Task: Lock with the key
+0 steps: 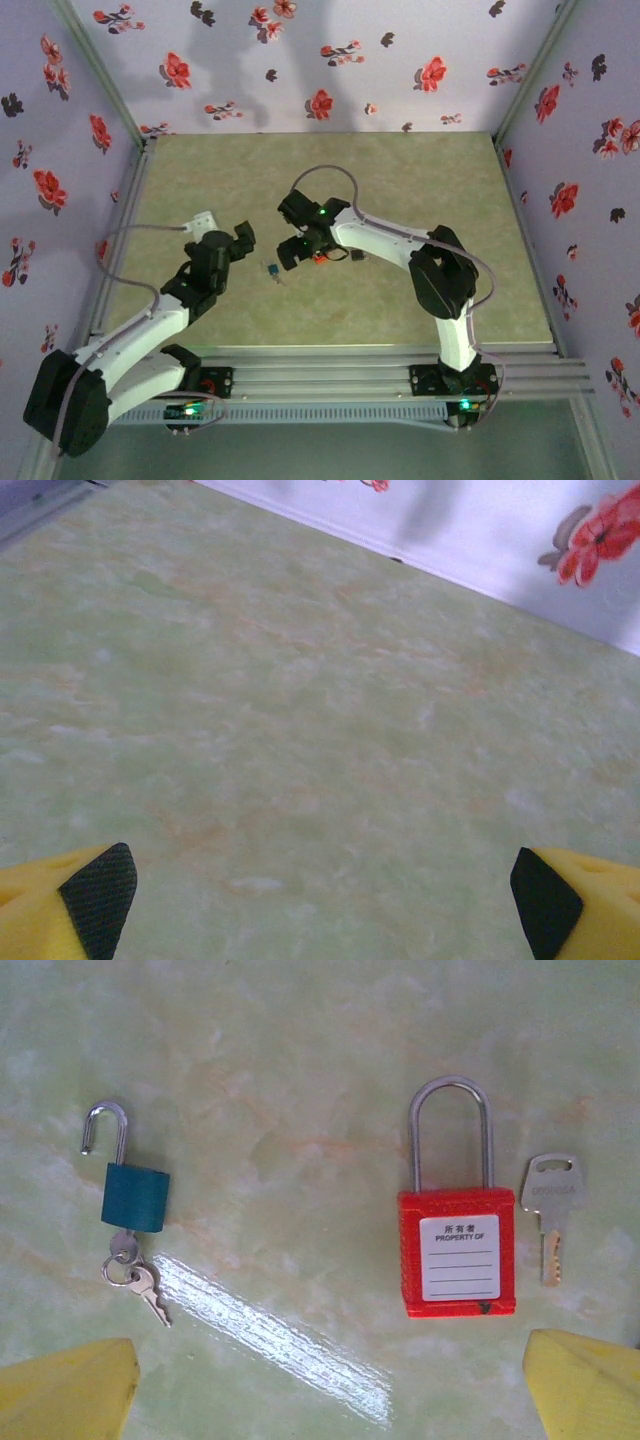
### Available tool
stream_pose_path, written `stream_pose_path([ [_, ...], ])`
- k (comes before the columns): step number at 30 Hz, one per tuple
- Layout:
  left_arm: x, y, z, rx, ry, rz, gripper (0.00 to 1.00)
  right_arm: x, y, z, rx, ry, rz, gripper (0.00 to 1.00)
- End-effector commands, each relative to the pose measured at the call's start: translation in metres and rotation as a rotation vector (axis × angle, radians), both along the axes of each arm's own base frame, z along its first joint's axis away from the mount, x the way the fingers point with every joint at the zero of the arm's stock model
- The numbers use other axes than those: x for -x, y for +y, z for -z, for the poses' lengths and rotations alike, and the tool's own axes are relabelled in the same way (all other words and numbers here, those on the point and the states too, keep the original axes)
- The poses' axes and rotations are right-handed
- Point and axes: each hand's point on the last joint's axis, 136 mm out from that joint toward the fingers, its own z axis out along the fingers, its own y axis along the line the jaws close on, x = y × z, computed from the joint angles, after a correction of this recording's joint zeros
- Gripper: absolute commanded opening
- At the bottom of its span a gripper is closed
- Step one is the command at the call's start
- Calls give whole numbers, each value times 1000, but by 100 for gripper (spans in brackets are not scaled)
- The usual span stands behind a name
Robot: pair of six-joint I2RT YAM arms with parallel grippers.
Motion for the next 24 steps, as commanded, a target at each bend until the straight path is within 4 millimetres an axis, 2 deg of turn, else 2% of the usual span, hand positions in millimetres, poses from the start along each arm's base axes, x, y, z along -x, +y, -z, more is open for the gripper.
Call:
stream_pose_path([
  [1,4,20,-13,29,-81,-108,100,2,7,-18,-39,-47,27,99],
  [5,11,30,-18,44,-115,-147,100,8,14,-15,-50,-37,39,100],
  [17,18,43,-21,58,-145,-205,100,14,38,-7,-67,-60,71,100],
  [24,23,51,-24,75,-174,-232,100,21,46,5,-53,-53,69,100],
])
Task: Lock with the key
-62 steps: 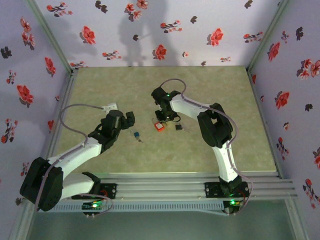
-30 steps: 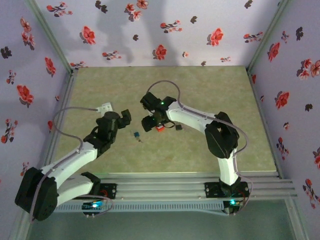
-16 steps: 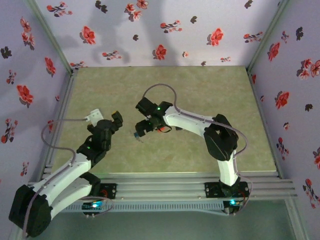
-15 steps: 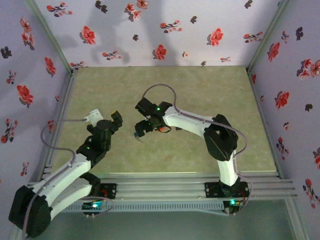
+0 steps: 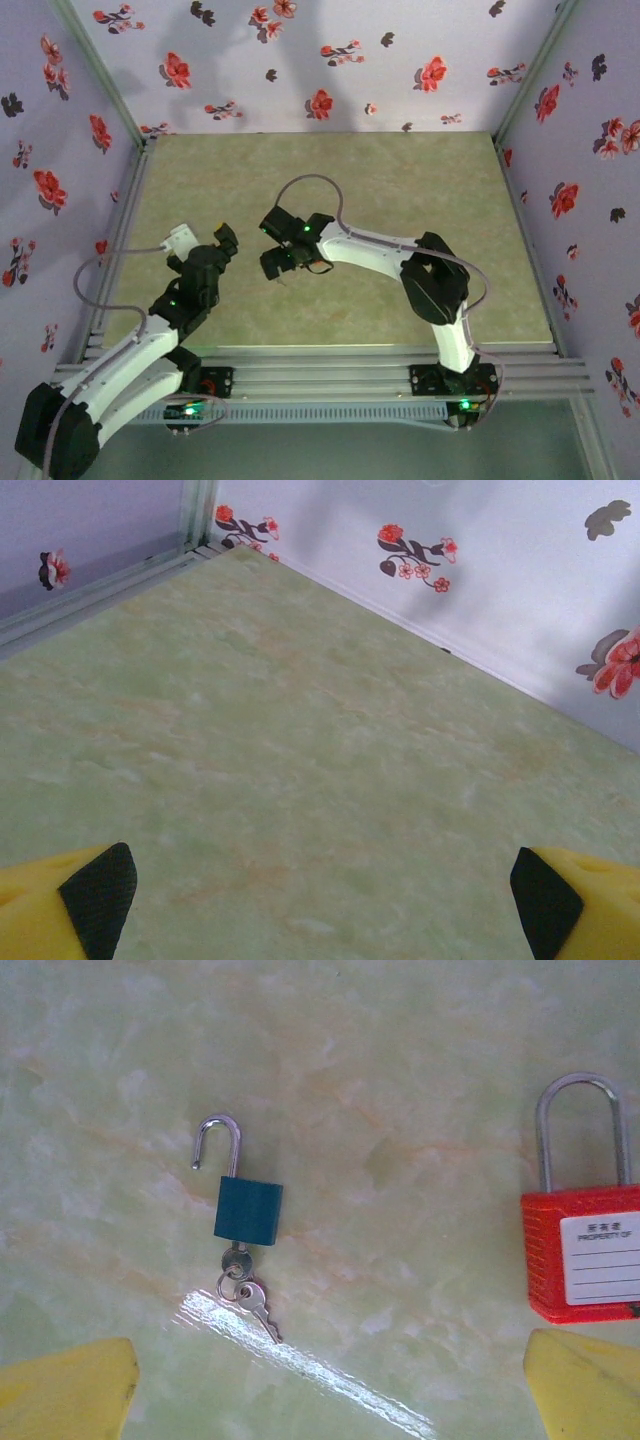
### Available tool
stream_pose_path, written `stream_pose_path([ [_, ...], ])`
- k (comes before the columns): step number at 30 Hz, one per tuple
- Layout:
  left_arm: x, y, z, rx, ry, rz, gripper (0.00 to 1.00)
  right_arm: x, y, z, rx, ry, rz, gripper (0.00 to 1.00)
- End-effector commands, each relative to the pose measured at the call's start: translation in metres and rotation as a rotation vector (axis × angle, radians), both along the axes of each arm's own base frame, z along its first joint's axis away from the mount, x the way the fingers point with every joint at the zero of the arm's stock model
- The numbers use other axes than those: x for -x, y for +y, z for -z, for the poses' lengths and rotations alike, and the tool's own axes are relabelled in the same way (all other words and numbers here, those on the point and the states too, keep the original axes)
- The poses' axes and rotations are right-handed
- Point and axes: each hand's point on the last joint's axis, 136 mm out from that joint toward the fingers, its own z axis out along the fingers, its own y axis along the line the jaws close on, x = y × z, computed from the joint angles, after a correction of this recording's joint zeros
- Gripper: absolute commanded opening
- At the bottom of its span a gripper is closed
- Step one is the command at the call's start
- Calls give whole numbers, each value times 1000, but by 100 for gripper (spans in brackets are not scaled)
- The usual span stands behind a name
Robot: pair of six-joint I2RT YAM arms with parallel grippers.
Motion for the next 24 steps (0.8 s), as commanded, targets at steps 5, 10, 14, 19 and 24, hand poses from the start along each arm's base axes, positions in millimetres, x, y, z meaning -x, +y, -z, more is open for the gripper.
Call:
stream_pose_path([
  [5,4,13,-9,31,-58,-74,100,-2,11,5,2,-20,35,99],
  [10,6,16,-9,38,-67,-85,100,0,15,12,14,-10,33,99],
  [14,7,18,-11,41,-76,-91,100,0,17,16,37,-15,32,99],
  [19,8,18,-11,46,-80,-91,100,3,23,20,60,-20,17,99],
  [24,8,18,-11,47,-81,-92,100,5,29,26,77,-20,3,95],
])
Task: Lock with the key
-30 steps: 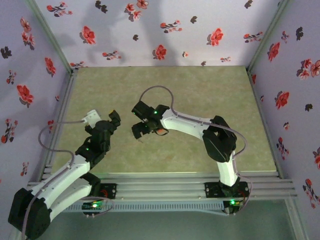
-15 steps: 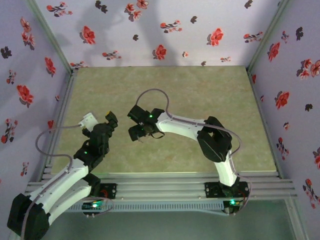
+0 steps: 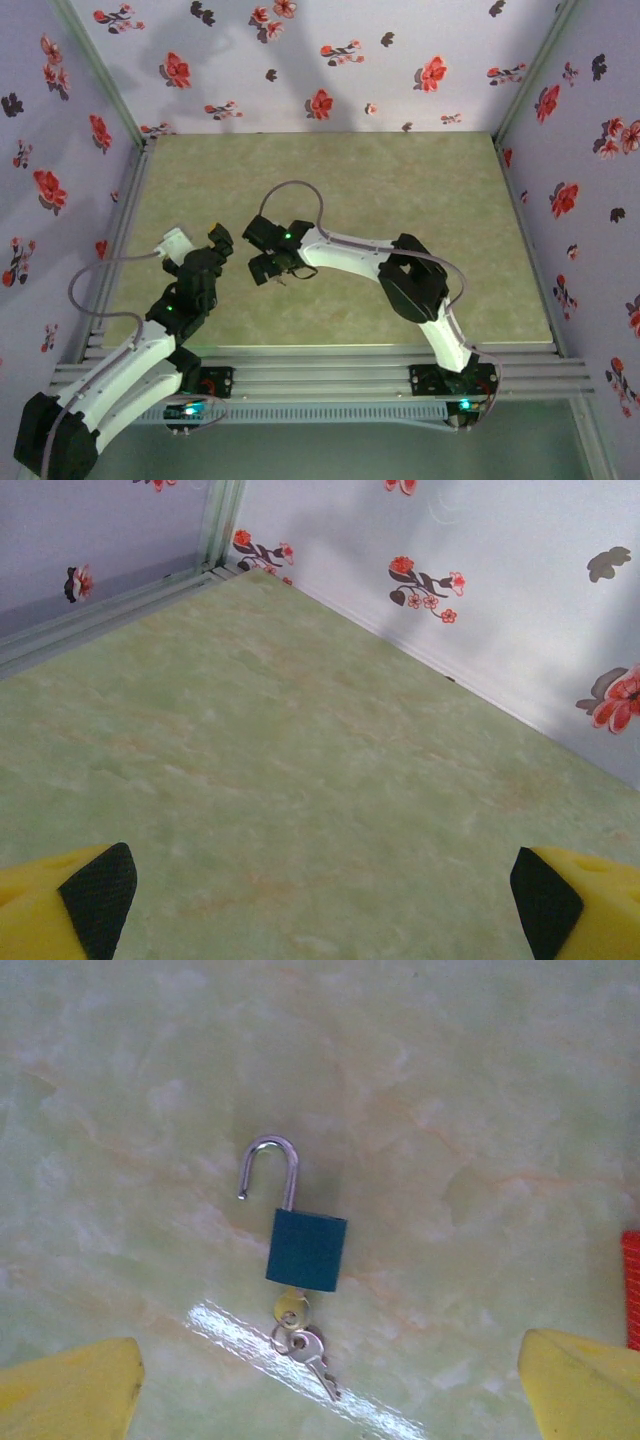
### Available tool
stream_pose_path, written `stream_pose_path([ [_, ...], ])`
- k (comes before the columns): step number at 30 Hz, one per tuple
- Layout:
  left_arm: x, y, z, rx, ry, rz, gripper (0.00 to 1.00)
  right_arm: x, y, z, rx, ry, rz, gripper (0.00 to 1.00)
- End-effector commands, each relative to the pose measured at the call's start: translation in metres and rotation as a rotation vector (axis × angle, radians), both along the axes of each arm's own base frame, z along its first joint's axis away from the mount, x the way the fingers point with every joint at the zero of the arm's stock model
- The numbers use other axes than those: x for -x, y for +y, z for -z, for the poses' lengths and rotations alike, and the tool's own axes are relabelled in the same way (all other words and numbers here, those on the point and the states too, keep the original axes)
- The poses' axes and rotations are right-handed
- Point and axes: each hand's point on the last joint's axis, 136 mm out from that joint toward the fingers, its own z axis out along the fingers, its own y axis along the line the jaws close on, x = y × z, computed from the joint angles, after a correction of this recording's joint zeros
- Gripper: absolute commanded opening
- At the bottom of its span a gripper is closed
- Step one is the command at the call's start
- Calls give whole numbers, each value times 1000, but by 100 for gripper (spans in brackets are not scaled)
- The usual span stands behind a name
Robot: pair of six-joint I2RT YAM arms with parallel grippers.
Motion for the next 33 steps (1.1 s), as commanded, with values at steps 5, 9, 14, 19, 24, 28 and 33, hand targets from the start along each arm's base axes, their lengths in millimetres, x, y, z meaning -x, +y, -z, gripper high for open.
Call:
stream_pose_path([
  [5,2,8,-5,24,-37,-50,100,2,0,13,58,7,8,91],
  [9,2,8,-5,28,-38,-51,100,2,1,17,68,4,4,86],
  [14,2,9,-5,31,-40,-52,100,3,6,22,67,16,-2,78],
  [19,3,9,-6,34,-43,-52,100,1,8,27,82,18,-11,73],
  [24,3,9,-6,36,-45,-53,100,-1,9,34,102,18,-16,66],
  [28,4,10,-6,38,-46,-52,100,-4,10,37,115,13,-17,63],
  [33,4,10,-7,42,-48,-53,100,-7,11,41,126,12,-17,57],
])
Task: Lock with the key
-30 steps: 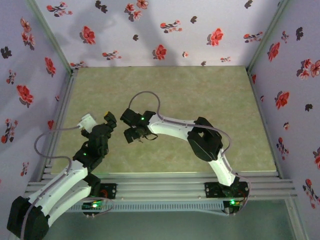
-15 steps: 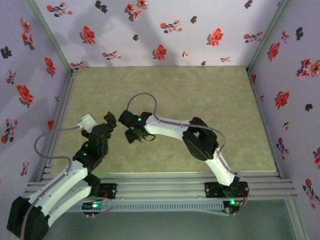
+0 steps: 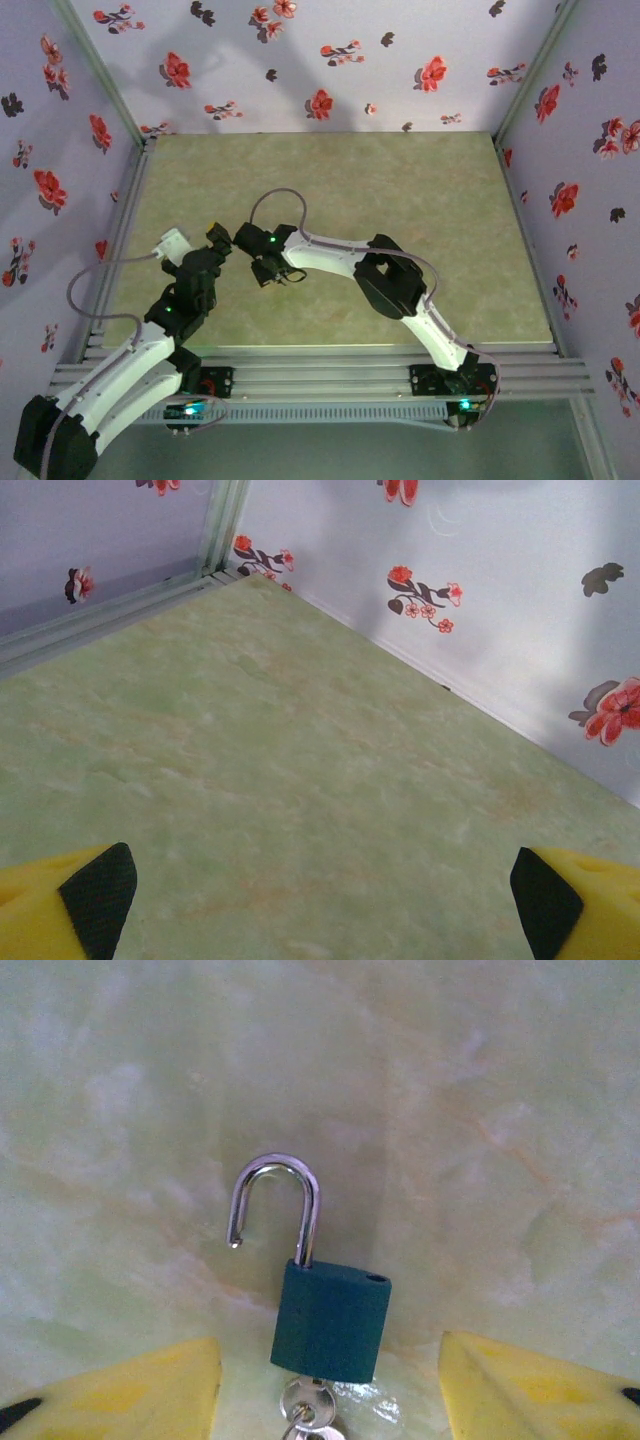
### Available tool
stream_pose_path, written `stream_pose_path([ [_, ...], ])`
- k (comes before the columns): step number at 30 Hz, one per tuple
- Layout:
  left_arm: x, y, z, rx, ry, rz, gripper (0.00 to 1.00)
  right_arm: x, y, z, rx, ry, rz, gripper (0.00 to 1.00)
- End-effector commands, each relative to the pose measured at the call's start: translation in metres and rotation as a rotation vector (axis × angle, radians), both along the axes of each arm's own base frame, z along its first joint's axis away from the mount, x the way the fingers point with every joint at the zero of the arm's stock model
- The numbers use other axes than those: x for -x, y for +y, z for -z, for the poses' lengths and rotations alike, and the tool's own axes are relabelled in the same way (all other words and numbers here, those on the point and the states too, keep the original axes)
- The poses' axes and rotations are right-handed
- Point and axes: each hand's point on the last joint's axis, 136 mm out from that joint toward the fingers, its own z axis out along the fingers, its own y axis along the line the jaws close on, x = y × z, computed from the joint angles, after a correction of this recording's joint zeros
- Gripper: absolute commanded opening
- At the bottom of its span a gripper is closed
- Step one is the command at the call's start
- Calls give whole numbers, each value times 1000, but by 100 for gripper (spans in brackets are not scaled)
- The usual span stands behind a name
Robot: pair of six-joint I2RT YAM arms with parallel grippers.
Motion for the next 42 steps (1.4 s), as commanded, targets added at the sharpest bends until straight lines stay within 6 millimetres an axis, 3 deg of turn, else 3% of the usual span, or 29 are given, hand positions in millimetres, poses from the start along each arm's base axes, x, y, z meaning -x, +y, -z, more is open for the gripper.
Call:
stream_pose_path([
  [1,2,8,-3,16,-28,-45,100,-4,-1,-1,33,-20,-3,56],
  [14,3,8,-4,21,-31,-43,100,-11,-2,6,46,-18,8,46],
  [23,3,8,-3,19,-29,-45,100,-12,0,13,40,1,7,45],
  [42,3,8,-2,20,-31,-44,100,-17,-14,28,76,20,23,32],
])
